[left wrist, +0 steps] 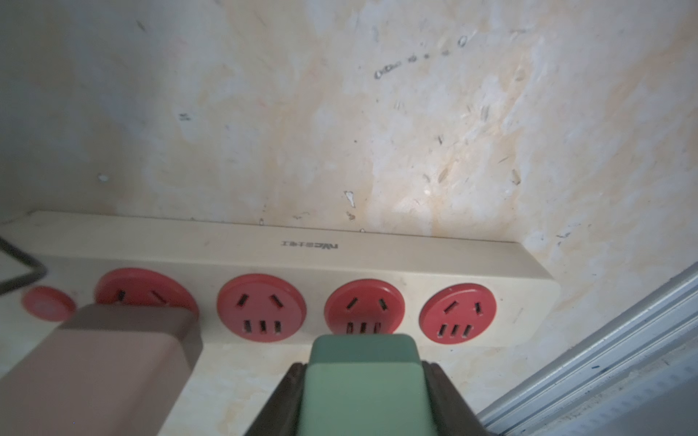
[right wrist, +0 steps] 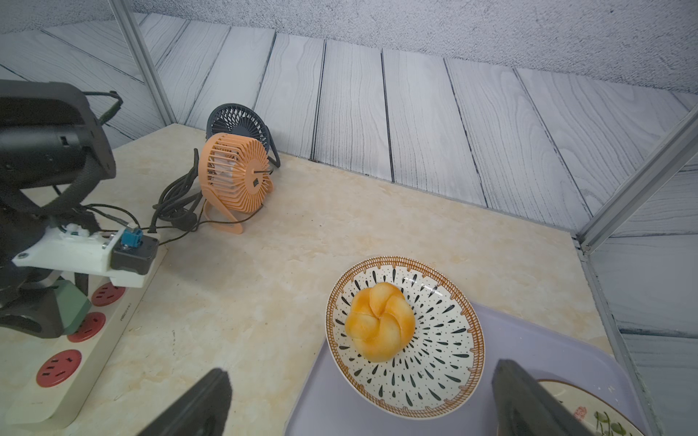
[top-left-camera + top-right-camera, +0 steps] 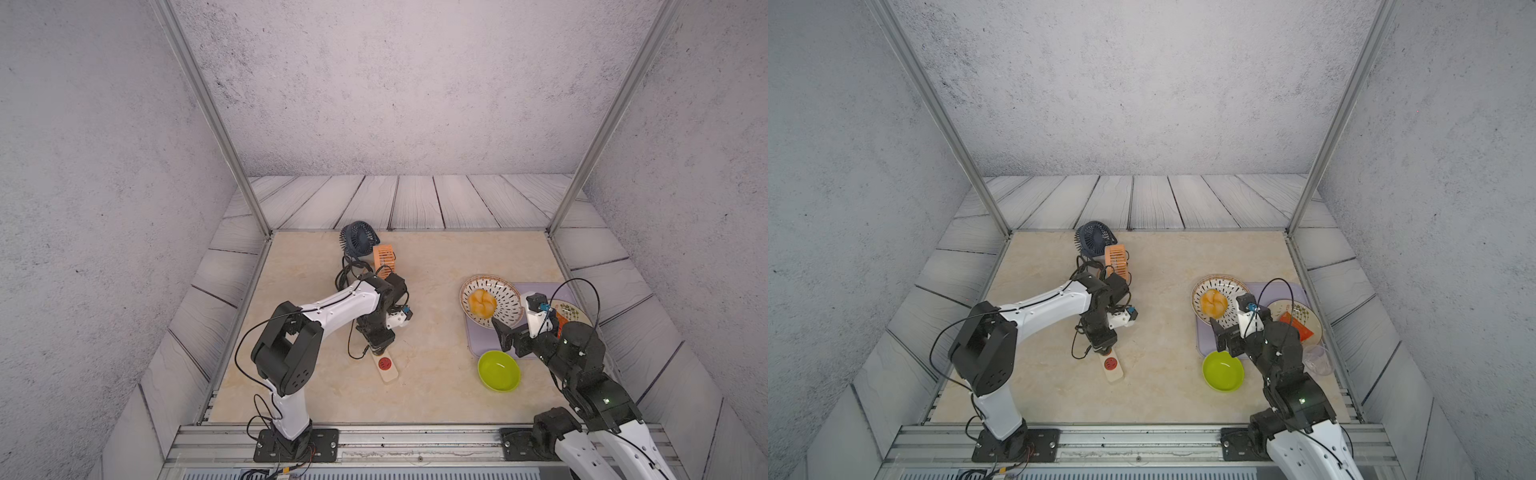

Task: Plug the desk fan into the power strip
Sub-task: Insert the plug into the socket.

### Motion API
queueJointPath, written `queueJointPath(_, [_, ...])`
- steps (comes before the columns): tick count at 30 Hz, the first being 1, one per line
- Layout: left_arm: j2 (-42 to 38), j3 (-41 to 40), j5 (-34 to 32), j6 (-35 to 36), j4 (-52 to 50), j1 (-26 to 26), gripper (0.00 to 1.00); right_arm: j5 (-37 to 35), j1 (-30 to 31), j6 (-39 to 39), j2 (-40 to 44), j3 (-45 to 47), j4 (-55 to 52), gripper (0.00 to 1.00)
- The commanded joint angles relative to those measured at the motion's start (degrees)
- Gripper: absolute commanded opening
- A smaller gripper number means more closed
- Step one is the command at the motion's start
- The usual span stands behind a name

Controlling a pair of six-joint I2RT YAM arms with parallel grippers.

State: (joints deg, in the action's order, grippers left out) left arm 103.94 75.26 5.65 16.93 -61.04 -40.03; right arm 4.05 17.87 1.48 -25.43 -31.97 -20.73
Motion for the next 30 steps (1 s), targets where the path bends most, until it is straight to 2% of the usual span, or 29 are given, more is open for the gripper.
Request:
queueJointPath(1, [4.3,-5.2,-0.9,0.7,3.8,-0.7,0.0,-1.0,-0.2,-0.4,0.3,0.7,0.2,0.99])
queueJointPath(7, [1.1,-9.9,-3.8,1.0,9.4,-1.3,0.0,-1.0,-0.2,-0.4,0.6,0.9,0.6,0.99])
queueJointPath(11, [3.2,-8.5,-5.3,0.0,9.1,-3.3,0.0,-1.1,-0.2,-0.3,0.8,1.1,0.7,0.99])
queueJointPath(15, [6.5,-7.0,-2.4,-1.0,8.0,-4.0,0.0,-1.4,-0.1,-0.3,1.0,1.1,0.6,0.99])
queueJointPath(18, [8.1,-5.6,-2.3,-0.8,6.9,-2.4,0.0,-1.5,-0.2,-0.3,1.0,1.1,0.6,0.99])
queueJointPath(23, [5.6,-9.2,0.2,-0.9,8.9,2.9,0.0,-1.2,-0.2,-0.4,0.9,1.2,0.7,0.99])
queueJointPath(26, [5.6,-9.3,1.6,-1.0,9.4,2.6,0.0,-1.2,-0.2,-0.3,0.9,1.2,1.0,0.99])
queueJointPath(30, [7.2,-9.7,0.3,-1.1,10.1,0.7,0.0,-1.3,-0.1,-0.3,0.9,1.1,0.6,0.99])
